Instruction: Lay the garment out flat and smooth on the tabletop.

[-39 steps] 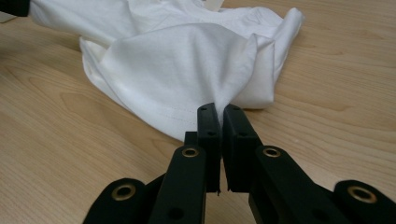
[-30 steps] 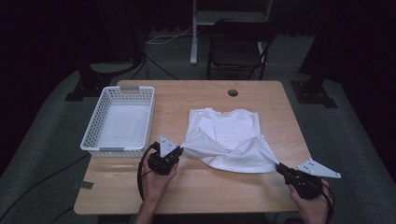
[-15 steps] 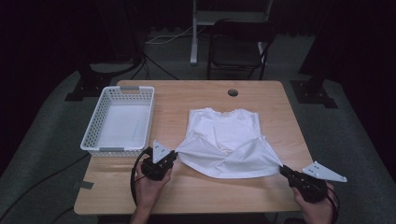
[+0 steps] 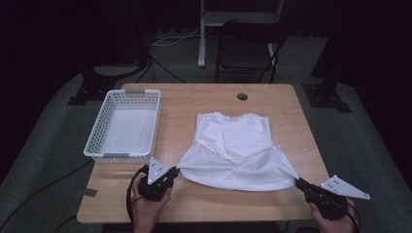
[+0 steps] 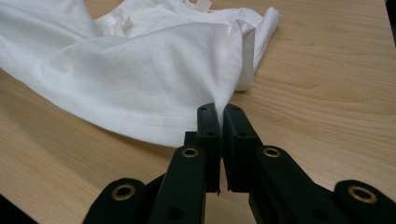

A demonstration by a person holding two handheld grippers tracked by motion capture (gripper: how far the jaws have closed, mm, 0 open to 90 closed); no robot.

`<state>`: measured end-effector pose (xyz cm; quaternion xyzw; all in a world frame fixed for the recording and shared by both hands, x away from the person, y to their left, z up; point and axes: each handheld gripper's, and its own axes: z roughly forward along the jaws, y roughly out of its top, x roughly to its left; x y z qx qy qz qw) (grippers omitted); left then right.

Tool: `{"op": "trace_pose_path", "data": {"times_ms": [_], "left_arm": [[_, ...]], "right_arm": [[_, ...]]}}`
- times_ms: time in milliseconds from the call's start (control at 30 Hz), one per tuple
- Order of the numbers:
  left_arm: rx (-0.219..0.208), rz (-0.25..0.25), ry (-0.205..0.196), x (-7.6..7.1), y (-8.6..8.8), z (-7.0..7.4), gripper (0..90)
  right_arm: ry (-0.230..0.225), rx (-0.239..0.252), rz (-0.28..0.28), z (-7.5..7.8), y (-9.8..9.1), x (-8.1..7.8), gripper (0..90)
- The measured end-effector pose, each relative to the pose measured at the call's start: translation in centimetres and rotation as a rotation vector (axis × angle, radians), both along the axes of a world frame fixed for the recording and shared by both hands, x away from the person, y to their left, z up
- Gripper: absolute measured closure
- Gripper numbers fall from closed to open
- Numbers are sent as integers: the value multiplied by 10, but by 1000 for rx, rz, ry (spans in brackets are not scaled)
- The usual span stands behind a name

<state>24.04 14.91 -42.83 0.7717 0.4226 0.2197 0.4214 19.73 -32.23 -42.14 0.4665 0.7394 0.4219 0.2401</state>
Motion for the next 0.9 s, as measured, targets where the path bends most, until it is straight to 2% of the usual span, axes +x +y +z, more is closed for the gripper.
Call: {"op": "trace_pose_path", "data": {"times_ms": [167, 300, 367, 400, 467, 667, 767, 900], "left_arm": [[10, -10, -13, -12, 2, 5, 862], [-5, -15, -19, -17, 5, 9, 862], [-33, -19, -15, -20, 6, 10, 862], [-33, -19, -15, -20, 6, 10, 862], [-48, -22, -14, -23, 7, 10, 862], [-56, -27, -9, -29, 9, 9, 861], [-66, -26, -15, -32, 11, 11, 861], [-62, -32, -15, -34, 11, 13, 860]], "right_arm": [[3, 28, 17, 2, -1, -7, 861], [-3, 27, 22, 4, -1, -10, 861], [0, 30, 28, 5, -1, -11, 860], [0, 30, 28, 5, -1, -11, 860], [6, 52, 41, 5, -1, -13, 860], [7, 55, 42, 5, -2, -18, 860], [8, 77, 41, 4, -4, -21, 860], [8, 81, 40, 4, -4, -25, 859]]}}
